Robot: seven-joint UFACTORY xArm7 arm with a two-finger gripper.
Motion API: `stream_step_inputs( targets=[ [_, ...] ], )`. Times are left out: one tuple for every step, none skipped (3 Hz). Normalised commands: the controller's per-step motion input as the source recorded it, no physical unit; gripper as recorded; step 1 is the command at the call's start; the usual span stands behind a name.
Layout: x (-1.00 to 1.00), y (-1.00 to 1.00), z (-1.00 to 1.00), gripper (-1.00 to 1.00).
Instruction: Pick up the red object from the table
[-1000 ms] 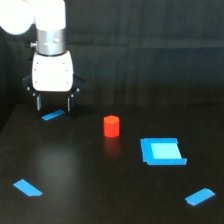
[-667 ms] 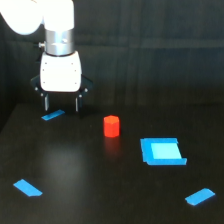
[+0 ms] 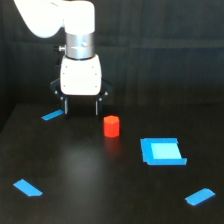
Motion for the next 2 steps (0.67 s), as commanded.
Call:
stream_step_inputs(
  targets=[
    [0.87,0.05,-0.34,0.96],
    [0.65,-0.25,-0.01,1.00]
  ],
)
